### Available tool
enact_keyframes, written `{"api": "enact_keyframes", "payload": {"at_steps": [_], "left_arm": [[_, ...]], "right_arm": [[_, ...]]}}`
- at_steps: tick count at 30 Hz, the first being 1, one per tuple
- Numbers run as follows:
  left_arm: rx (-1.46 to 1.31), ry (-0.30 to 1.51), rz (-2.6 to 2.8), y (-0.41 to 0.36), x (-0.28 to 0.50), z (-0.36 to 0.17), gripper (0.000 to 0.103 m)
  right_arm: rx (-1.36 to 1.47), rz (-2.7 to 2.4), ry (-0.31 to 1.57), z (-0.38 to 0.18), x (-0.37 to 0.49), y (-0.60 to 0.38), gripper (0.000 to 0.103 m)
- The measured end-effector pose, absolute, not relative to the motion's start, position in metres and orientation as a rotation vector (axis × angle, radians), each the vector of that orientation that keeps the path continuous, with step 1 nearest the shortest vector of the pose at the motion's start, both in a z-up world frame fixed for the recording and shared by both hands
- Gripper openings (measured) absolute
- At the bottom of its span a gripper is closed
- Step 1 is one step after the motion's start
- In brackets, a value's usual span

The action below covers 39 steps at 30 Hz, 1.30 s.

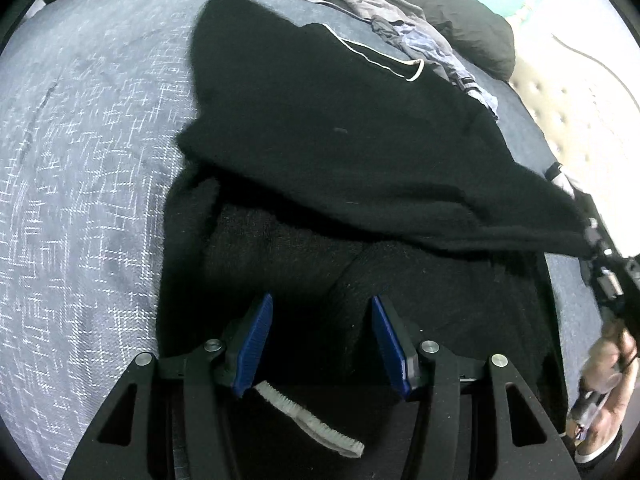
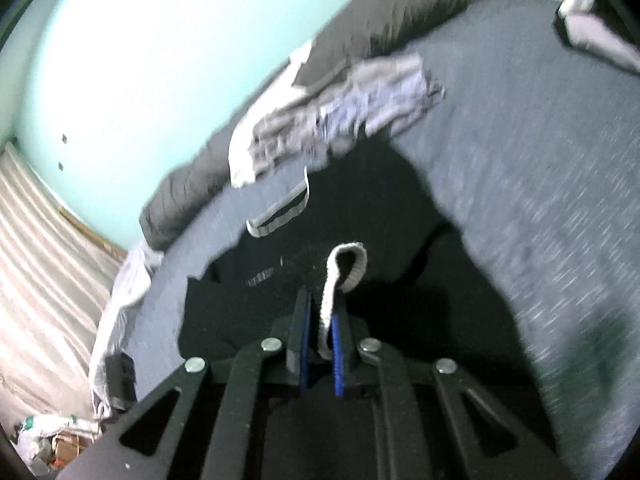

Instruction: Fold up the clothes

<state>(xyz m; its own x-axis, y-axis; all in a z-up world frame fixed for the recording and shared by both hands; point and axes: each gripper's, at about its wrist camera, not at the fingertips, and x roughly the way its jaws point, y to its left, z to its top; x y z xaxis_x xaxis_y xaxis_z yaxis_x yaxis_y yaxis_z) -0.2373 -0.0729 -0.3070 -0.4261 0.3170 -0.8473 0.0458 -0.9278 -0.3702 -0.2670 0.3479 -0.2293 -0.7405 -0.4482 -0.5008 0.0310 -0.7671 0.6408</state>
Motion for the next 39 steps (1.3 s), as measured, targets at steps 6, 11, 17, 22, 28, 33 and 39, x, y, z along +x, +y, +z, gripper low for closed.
{"api": "enact_keyframes", "payload": {"at_steps": [6,11,17,22,28,33,39], "left_arm": [[-1.585,-0.49,2.499,-0.072,-0.237,-0.301,0.055],[-1.556,-0.402,2.606,-0.083,-0.237,-0.28,0.055],[-1.575,-0.314,2.661,-0.094,-0.253,-0.279,0.055],[-1.596,-0.249,2.693,-0.102,-0.269,-0.282,0.055],[-1.585,-0.193,2.713,-0.103,-0.288,-0.284,0.055],[-1.591,-0.066,2.71,-0.095,-0.298,-0.287,0.054],[-1.485,0.009,2.787,-0.096,-0.291,-0.271,0.022]], "right_arm": [[0.933,-2.581,-0.92,-0.223,-0.258,0.366,0.008],[0.875,-2.612,-0.907,-0.212,-0.248,0.373,0.008],[0.895,-2.596,-0.916,-0.216,-0.248,0.375,0.008],[0.926,-2.65,-0.977,-0.226,-0.247,0.391,0.008],[0.95,-2.639,-1.03,-0.235,-0.247,0.4,0.008],[0.947,-2.633,-1.036,-0.236,-0.249,0.401,0.008],[0.977,-2.597,-1.042,-0.239,-0.251,0.398,0.008]]}}
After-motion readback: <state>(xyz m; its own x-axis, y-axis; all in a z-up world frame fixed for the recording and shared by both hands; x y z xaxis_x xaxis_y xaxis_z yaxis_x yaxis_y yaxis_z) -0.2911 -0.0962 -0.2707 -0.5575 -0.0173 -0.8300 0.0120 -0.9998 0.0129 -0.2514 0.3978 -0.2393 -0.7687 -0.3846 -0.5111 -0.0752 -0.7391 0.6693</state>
